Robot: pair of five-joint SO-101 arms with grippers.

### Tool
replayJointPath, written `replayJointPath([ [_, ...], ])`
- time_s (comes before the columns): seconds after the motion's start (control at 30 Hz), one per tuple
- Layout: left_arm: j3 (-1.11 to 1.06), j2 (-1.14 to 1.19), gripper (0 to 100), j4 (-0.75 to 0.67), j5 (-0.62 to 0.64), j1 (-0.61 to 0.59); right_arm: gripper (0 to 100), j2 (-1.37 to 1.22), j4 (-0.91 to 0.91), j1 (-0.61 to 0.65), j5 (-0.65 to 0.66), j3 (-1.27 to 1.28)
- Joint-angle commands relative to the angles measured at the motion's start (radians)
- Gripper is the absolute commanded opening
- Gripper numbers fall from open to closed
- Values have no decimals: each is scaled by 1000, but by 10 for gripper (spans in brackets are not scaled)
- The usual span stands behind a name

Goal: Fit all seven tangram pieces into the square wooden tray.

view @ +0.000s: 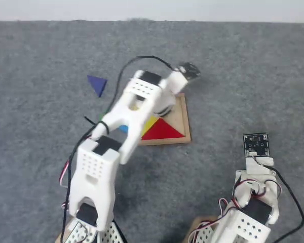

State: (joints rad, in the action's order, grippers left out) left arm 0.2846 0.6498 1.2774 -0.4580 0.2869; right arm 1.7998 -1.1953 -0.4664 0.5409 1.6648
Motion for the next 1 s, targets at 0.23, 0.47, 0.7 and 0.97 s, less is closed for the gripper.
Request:
replayJointPath([
  [0.23,35,-100,66,57,-35,-40,9,13,-4,10,12,17],
  [0.47,8,-295,66,123,-11,-48,9,13,-2,12,12,17],
  [0.7,-189,-330,69,-75,41,87,9,13,-2,12,12,17],
  [0.97,-394,-330,70,-414,92,140,9,13,-4,12,12,17],
])
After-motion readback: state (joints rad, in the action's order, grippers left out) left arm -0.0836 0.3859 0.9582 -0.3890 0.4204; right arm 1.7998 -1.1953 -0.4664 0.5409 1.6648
